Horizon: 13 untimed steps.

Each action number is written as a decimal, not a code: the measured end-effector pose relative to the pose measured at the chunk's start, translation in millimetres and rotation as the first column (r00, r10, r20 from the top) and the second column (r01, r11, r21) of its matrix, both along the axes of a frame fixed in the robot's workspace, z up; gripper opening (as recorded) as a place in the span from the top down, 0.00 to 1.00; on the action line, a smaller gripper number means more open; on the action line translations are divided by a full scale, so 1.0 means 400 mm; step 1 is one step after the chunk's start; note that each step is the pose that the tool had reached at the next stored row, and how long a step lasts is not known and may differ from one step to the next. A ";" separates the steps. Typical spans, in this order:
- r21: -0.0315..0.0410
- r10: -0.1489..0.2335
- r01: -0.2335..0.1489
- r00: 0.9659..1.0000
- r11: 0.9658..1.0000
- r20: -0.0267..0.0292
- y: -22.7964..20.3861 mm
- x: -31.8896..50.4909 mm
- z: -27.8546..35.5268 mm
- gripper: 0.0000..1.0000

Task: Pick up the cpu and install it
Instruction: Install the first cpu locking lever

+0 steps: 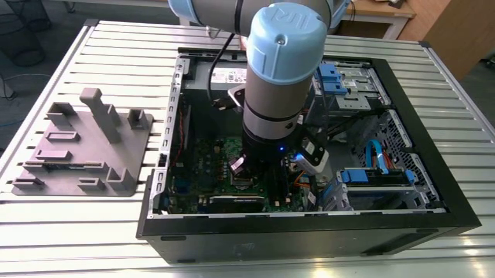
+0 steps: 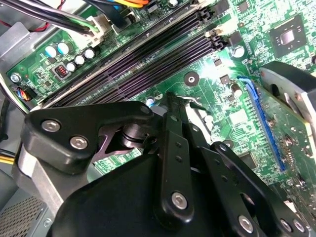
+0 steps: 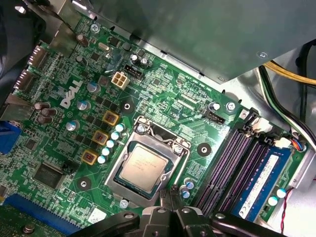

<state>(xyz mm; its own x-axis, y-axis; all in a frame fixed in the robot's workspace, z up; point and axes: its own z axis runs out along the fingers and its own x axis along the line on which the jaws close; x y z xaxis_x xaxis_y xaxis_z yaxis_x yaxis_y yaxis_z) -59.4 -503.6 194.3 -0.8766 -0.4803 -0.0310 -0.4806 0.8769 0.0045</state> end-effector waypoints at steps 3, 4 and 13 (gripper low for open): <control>0.001 0.000 0.000 1.000 1.000 0.000 -0.002 -0.001 -0.003 0.89; 0.001 0.000 0.000 1.000 1.000 0.001 -0.002 -0.001 -0.004 0.89; 0.002 0.000 0.000 1.000 1.000 0.002 -0.009 -0.003 -0.014 0.89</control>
<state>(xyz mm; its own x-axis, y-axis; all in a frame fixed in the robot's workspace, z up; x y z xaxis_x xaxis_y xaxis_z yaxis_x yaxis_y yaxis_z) -60.8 -507.2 188.5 -0.8765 -0.4801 -0.0339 -0.4806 0.8769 0.0048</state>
